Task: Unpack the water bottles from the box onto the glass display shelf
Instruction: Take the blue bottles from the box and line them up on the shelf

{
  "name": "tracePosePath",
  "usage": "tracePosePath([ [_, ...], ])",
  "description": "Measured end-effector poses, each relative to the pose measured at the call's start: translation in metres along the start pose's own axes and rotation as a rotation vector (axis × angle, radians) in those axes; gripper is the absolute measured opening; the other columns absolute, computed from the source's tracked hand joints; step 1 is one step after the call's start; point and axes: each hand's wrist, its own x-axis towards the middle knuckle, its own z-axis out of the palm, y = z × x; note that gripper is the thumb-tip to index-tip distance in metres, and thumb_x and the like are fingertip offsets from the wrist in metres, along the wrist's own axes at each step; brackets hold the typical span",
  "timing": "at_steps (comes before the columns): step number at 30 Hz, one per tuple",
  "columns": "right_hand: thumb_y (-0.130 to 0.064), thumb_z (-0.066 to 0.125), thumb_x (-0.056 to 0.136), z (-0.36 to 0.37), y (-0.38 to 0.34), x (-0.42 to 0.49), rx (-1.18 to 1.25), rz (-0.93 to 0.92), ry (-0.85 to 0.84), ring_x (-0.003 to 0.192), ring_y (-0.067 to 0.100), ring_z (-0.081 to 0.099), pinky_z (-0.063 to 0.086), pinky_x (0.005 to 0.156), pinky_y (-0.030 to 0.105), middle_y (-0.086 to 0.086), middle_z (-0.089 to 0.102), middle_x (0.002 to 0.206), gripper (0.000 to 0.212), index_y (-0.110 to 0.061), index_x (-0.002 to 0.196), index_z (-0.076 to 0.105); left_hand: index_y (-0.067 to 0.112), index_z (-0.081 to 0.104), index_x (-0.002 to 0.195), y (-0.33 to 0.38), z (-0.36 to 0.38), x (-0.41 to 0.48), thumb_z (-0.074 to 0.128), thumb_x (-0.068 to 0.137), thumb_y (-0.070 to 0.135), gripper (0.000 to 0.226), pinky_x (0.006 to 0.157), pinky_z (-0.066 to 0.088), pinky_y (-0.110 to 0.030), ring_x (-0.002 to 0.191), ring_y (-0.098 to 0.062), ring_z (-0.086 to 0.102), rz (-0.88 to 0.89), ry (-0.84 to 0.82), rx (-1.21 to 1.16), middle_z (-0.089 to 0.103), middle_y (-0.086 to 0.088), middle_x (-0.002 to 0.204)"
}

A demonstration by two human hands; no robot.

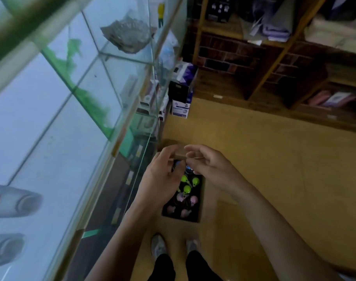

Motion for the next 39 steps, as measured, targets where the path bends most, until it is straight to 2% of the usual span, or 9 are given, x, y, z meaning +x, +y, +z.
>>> tracePosePath([
  [2,-0.04,0.064,0.099,0.002,0.015,0.005,0.03,0.027,0.022,0.118,0.005,0.062,0.054,0.104,0.04,-0.012,0.062,0.123,0.028,-0.043,0.127,0.061,0.031,0.053,0.137,-0.012,0.009,0.008,0.059,0.099,0.028,0.038,0.096,0.053,-0.031,0.114,-0.004,0.06,-0.014,-0.052,-0.013,0.059,0.012,0.126],
  [4,-0.041,0.064,0.099,0.003,0.032,0.009,0.049,0.062,0.044,0.116,0.003,0.062,0.054,0.104,0.041,-0.013,0.062,0.124,0.023,-0.051,0.119,0.061,0.039,0.053,0.128,-0.023,0.02,0.013,0.06,0.1,0.026,0.032,0.092,0.05,-0.023,0.113,0.001,0.058,-0.015,-0.103,-0.028,0.057,0.022,0.118],
  [6,-0.038,0.063,0.101,0.006,0.05,0.016,0.06,0.098,0.067,0.116,0.003,0.063,0.053,0.105,0.042,-0.013,0.062,0.124,0.024,-0.047,0.123,0.062,0.049,0.049,0.12,-0.036,0.032,0.022,0.06,0.1,0.027,0.032,0.089,0.048,-0.019,0.109,0.008,0.056,-0.021,-0.142,-0.023,0.056,0.026,0.114],
  [11,-0.033,0.063,0.102,0.011,0.101,0.04,0.109,0.178,0.094,0.116,0.004,0.063,0.052,0.107,0.043,-0.013,0.061,0.124,0.032,-0.034,0.134,0.06,0.035,0.046,0.143,-0.077,0.067,0.049,0.058,0.1,0.034,0.045,0.098,0.053,-0.035,0.118,-0.007,0.058,-0.087,-0.203,0.02,0.058,0.01,0.133],
  [22,-0.033,0.064,0.101,0.03,0.276,0.123,0.162,0.274,0.118,0.124,0.011,0.061,0.052,0.108,0.046,-0.006,0.061,0.132,0.041,-0.028,0.142,0.056,0.042,0.038,0.142,-0.216,0.186,0.097,0.05,0.089,0.049,0.055,0.092,0.056,-0.047,0.118,-0.013,0.062,-0.223,-0.291,0.038,0.061,0.008,0.129],
  [29,-0.033,0.063,0.101,0.057,0.403,0.185,0.114,0.279,0.12,0.121,0.005,0.06,0.051,0.105,0.035,-0.011,0.061,0.13,0.044,-0.029,0.144,0.054,0.036,0.036,0.148,-0.336,0.271,0.127,0.06,0.098,0.033,0.056,0.096,0.054,-0.045,0.118,-0.013,0.062,-0.222,-0.292,0.092,0.059,0.004,0.132],
  [34,-0.033,0.065,0.1,0.074,0.477,0.228,0.031,0.275,0.109,0.115,0.002,0.061,0.047,0.084,0.012,-0.013,0.062,0.125,0.043,-0.031,0.142,0.056,0.044,0.035,0.146,-0.405,0.315,0.151,0.059,0.096,0.04,0.056,0.094,0.053,-0.046,0.115,-0.016,0.063,-0.177,-0.293,0.15,0.057,0.003,0.132],
  [37,-0.032,0.065,0.1,0.083,0.511,0.252,-0.029,0.27,0.112,0.112,0.001,0.061,0.046,0.086,0.012,-0.016,0.06,0.121,0.043,-0.032,0.142,0.054,0.039,0.037,0.146,-0.44,0.331,0.168,0.059,0.095,0.037,0.055,0.092,0.054,-0.044,0.109,-0.014,0.061,-0.139,-0.286,0.142,0.057,0.004,0.127],
  [39,-0.031,0.065,0.1,0.09,0.533,0.268,-0.08,0.252,0.11,0.111,0.002,0.06,0.049,0.095,0.021,-0.014,0.059,0.122,0.045,-0.032,0.144,0.052,0.037,0.037,0.146,-0.462,0.341,0.178,0.062,0.095,0.032,0.057,0.091,0.054,-0.042,0.11,-0.014,0.06,-0.103,-0.268,0.174,0.057,0.004,0.125],
])
